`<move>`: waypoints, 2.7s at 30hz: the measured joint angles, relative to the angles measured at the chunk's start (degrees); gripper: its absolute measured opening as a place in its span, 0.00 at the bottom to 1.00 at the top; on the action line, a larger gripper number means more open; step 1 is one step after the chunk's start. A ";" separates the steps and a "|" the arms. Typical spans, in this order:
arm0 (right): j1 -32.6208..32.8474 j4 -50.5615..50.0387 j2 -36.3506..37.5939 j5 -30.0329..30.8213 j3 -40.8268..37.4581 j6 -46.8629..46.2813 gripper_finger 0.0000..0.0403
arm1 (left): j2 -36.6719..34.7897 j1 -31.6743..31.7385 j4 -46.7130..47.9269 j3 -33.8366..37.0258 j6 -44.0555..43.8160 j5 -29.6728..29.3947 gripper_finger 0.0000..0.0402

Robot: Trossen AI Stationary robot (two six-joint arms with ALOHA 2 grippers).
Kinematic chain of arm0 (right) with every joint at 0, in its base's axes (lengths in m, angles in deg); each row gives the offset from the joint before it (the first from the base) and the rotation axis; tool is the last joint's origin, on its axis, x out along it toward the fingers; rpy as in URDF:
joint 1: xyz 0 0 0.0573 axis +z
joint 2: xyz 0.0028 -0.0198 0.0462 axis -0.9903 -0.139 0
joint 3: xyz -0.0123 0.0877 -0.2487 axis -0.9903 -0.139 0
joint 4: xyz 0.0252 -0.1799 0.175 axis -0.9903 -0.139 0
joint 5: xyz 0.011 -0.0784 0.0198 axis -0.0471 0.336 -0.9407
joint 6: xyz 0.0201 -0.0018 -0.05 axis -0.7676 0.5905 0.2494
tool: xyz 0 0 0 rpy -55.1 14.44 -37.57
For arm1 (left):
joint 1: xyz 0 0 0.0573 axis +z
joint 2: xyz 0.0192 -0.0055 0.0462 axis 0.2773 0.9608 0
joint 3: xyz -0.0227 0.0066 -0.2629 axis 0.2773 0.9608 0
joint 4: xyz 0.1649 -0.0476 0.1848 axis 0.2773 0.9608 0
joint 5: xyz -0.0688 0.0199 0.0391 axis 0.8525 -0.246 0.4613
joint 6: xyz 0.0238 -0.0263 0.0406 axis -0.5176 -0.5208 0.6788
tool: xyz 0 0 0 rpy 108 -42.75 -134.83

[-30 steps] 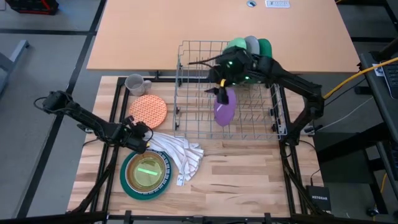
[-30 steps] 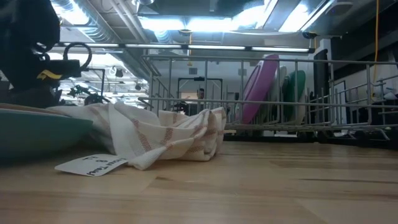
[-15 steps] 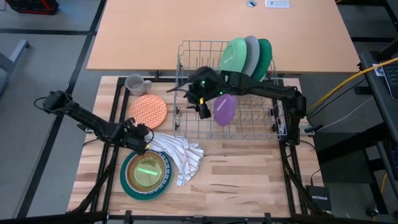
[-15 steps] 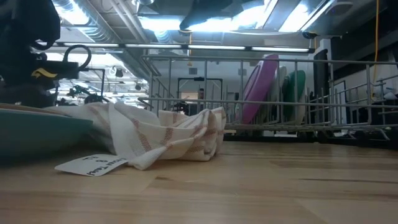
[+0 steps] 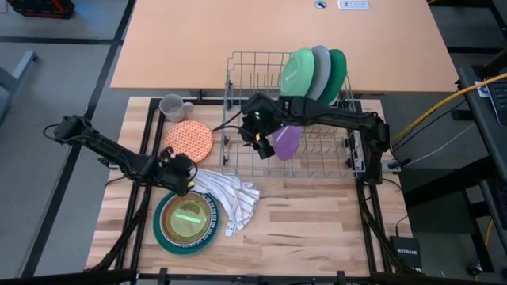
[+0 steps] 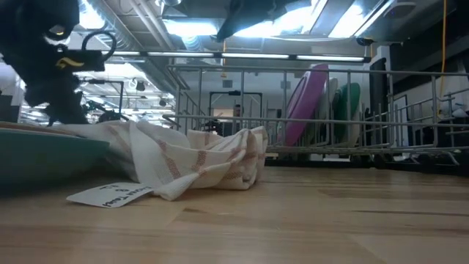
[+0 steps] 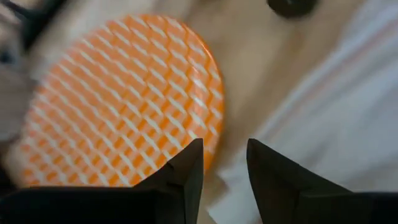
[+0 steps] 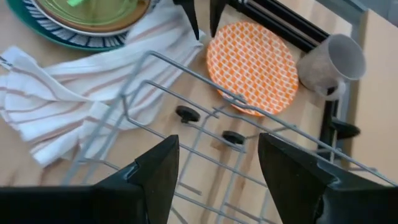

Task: Sort dishes
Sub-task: Put the orange patterned plate into the dish rack

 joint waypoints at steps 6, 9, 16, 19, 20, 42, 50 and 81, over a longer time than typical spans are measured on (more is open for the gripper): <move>0.02 0.26 0.02 1.50 0.00 0.02 0.55 | 0.11 4.18 5.69 0.29 -3.68 -8.18 0.25; 0.02 0.26 0.02 1.49 0.00 0.02 0.55 | 0.13 7.86 5.75 2.09 -3.82 -8.69 0.23; 0.02 0.20 0.07 1.50 0.00 -0.04 0.55 | 0.11 13.38 5.52 3.54 -2.07 -2.94 0.22; 0.02 0.20 0.09 1.50 0.00 -0.04 0.55 | 0.11 14.47 5.40 3.56 -0.84 2.10 0.22; 0.02 0.20 0.09 1.50 0.00 -0.07 0.55 | 0.11 14.72 5.41 3.56 -0.28 3.98 0.22; 0.02 -4.13 0.11 1.50 0.00 -0.15 0.55 | 0.09 15.02 2.75 -0.28 0.17 28.31 0.16; 0.02 -4.13 0.11 1.50 0.00 -0.16 0.55 | 0.00 15.02 3.85 -4.98 2.80 28.43 0.09; 0.04 -6.43 0.12 1.53 0.00 -0.17 0.55 | 3.60 9.41 23.29 -9.49 12.18 32.41 0.46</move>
